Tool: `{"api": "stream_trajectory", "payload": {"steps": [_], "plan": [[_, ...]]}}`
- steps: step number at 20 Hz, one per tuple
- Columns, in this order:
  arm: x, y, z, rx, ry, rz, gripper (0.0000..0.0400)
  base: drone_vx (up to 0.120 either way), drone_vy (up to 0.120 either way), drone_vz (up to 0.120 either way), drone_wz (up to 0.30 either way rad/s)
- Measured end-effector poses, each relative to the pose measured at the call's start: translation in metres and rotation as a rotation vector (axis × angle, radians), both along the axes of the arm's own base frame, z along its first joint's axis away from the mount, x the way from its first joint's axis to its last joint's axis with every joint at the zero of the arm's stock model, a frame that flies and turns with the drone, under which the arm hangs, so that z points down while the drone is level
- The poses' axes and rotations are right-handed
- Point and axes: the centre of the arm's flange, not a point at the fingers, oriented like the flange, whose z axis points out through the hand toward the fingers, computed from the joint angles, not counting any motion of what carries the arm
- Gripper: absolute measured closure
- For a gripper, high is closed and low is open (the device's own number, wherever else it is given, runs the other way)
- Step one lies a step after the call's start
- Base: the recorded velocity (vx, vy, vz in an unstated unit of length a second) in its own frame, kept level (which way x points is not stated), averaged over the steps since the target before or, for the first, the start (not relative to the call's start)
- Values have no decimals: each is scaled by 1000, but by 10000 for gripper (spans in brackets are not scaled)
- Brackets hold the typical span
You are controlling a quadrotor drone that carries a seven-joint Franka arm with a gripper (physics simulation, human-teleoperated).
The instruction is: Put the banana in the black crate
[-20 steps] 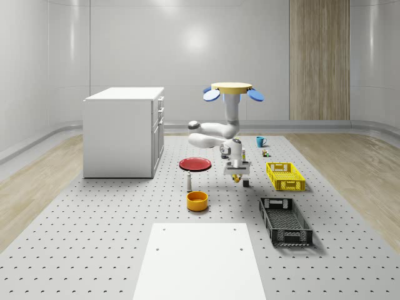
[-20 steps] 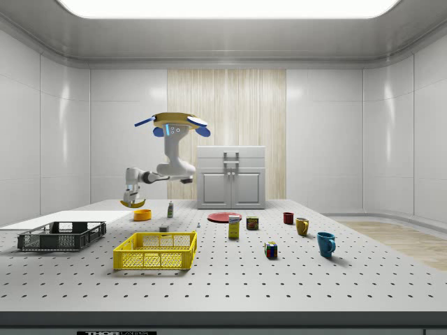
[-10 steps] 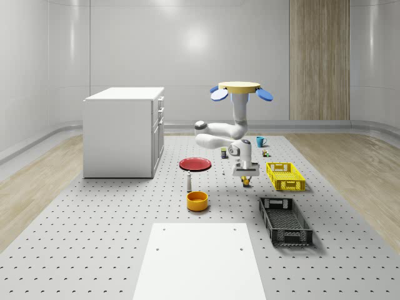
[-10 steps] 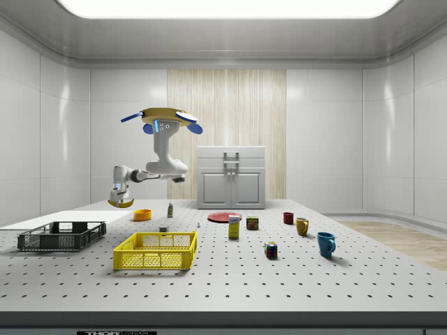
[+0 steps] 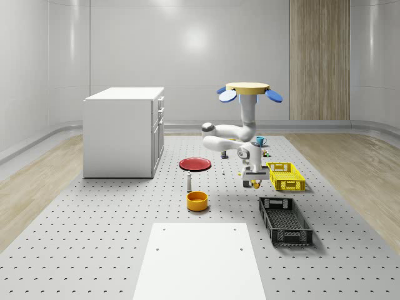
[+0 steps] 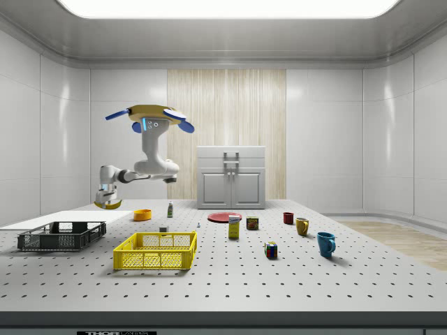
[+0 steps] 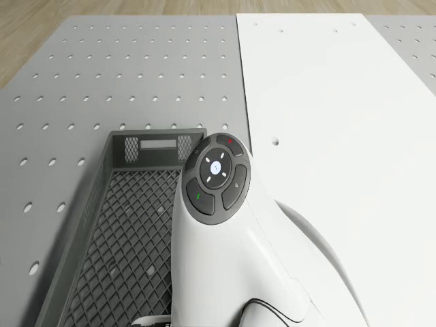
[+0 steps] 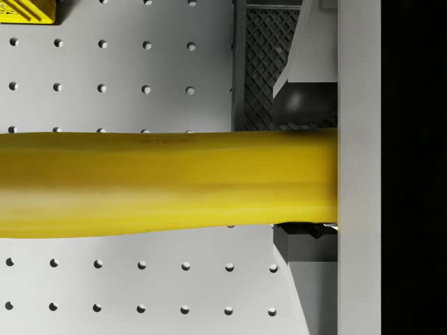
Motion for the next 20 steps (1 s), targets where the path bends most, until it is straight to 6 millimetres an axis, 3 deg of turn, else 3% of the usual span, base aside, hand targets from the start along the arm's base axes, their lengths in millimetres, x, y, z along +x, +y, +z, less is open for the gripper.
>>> {"api": "stream_trajectory", "payload": {"steps": [13,20], "plan": [[0,0,0,0,0,0,207,120,120,0,0],[0,0,0,0,0,0,207,120,120,-120,0]]}}
